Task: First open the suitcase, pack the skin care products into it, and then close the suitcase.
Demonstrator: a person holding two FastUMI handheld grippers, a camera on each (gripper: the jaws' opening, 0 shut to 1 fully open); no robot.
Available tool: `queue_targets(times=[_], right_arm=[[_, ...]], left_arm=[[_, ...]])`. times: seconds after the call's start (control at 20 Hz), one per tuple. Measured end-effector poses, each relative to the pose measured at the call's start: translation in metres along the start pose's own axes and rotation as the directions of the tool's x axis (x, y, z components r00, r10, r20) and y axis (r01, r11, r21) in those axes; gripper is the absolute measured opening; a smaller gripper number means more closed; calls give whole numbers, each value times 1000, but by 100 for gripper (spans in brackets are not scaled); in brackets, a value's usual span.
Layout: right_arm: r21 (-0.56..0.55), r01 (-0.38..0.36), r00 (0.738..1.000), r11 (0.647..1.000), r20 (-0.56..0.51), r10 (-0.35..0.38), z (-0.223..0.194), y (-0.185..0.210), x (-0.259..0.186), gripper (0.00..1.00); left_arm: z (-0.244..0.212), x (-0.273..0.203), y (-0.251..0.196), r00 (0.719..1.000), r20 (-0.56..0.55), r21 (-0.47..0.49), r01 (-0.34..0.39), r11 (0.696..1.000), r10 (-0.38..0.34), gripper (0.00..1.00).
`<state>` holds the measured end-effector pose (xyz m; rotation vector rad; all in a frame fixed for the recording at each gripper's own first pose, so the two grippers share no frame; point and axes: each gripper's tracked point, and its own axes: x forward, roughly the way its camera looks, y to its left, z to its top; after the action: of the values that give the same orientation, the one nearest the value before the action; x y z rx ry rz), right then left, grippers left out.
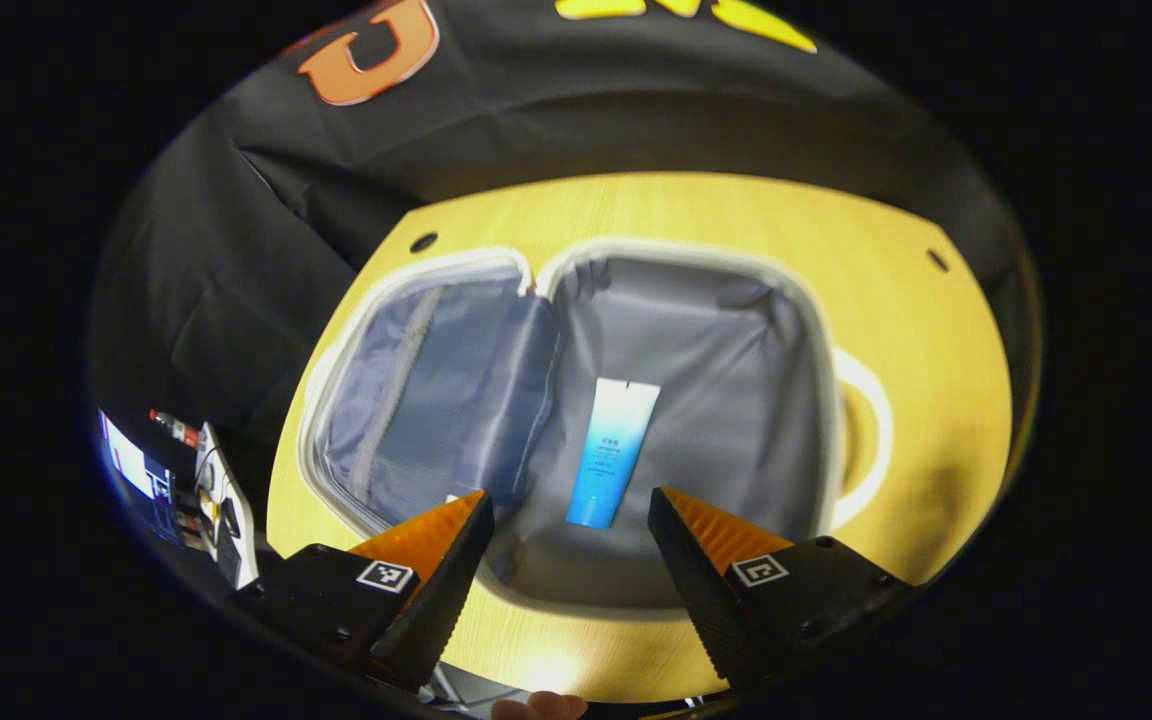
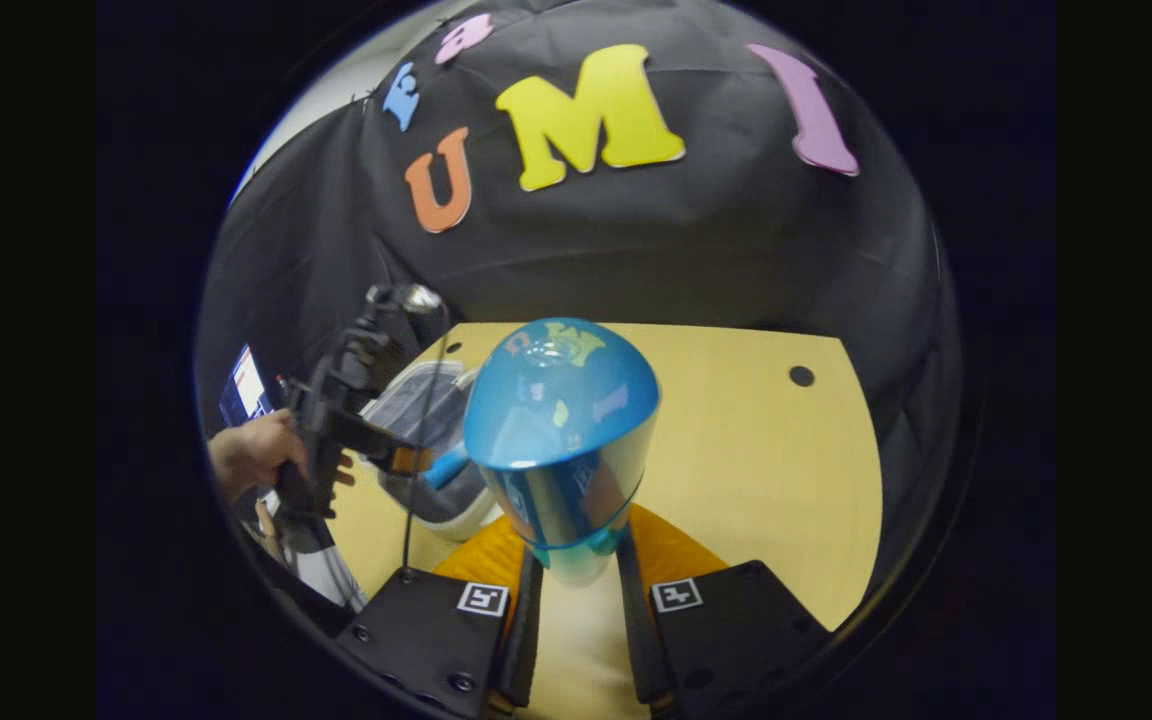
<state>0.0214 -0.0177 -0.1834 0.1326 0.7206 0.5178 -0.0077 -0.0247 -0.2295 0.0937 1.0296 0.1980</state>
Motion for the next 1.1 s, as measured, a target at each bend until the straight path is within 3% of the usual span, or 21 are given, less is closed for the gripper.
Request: queue_targets(times=[0.15,0.3,0.45,0.7,0.85,1.1], right_arm=[[8,-83,996,997,-36,83,11,66,49,35],[-16,-110,987,994,-116,107,-3,115,101,36],[12,-114,972,993,-204,114,-30,151,148,36],[56,-19,938,998,-346,37,-83,160,200,36],[32,26,925,999,-380,-12,-98,153,212,36],[51,77,928,996,-368,-53,-94,150,227,36]], left_arm=[[-3,-56,36,985,168,-88,59,994,-43,99],[-24,-87,64,954,273,-129,167,978,-126,100],[-56,-96,100,950,289,-132,160,978,-117,100],[-93,-92,132,957,257,-257,203,945,-136,100],[-97,-88,159,961,255,-257,174,951,-107,100],[-90,-83,174,957,270,-256,182,949,-111,100]])
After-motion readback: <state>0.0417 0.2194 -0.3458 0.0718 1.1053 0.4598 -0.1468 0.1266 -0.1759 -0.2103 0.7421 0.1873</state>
